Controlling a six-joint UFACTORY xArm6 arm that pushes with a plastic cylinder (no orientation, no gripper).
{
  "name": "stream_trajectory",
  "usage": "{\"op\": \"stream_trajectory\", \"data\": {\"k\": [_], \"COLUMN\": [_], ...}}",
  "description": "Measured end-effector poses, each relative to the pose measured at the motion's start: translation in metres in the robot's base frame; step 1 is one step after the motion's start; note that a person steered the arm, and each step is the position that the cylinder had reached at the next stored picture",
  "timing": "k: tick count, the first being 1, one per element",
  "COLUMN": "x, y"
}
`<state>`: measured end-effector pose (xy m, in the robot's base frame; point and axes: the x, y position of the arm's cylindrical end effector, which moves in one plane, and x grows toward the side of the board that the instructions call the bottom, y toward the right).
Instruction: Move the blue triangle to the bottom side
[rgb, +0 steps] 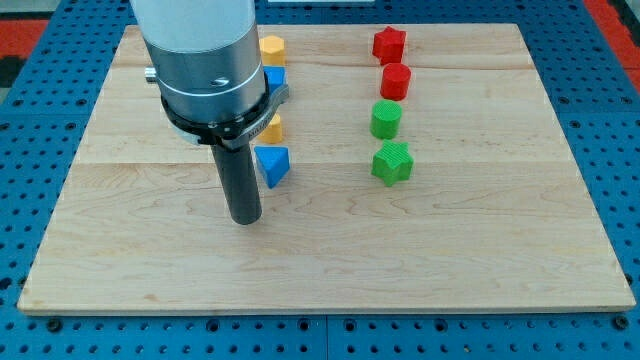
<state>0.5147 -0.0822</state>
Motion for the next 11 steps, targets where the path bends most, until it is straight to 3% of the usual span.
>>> {"op": "stream_trajectory", "data": {"k": [3,4,8,11], "x": [0.001,-0.023,-0.114,-0.062], "y": [0.034,0.057,0.038,-0.007]}}
